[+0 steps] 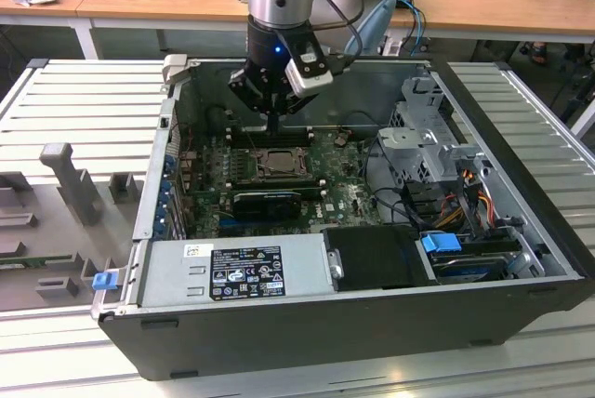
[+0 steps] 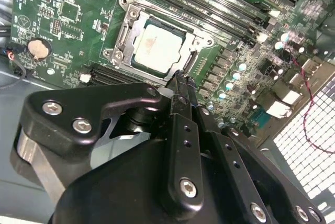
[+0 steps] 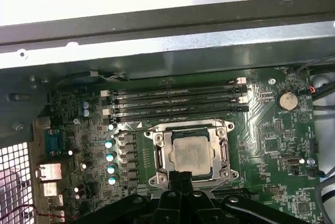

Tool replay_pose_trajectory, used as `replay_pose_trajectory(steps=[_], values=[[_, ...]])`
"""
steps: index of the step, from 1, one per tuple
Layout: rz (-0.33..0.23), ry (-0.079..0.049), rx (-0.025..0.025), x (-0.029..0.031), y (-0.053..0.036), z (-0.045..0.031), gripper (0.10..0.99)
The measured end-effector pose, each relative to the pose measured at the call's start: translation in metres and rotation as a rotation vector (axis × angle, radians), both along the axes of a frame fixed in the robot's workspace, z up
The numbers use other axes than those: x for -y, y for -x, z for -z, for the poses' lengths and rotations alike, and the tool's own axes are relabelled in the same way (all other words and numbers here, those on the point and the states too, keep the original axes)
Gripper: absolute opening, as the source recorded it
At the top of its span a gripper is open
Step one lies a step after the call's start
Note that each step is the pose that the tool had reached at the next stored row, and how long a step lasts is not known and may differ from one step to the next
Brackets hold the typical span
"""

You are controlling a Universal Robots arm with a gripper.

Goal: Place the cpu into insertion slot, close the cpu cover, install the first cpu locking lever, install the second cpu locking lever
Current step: 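Install the first cpu locking lever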

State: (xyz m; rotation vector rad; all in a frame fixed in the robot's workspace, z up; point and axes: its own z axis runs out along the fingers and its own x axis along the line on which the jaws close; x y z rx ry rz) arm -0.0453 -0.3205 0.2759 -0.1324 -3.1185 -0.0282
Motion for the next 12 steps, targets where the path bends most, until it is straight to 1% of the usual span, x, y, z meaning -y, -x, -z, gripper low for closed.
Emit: replay_pose_trajectory(steps=[2, 3, 5, 7, 9, 12], values=[[-0.015, 0.0, 0.0, 0.0, 0.0, 0.0, 0.106], [-0.032, 0.0, 0.0, 0.0, 0.0, 0.0, 0.106], [-0.079, 0.0, 0.0, 0.0, 0.0, 0.0, 0.106], [-0.113, 0.0, 0.0, 0.0, 0.0, 0.0001, 0.106], [-0.167, 0.0, 0.0, 0.0, 0.0, 0.0001, 0.106], [-0.225, 0.0, 0.0, 0.0, 0.0, 0.0001, 0.106]])
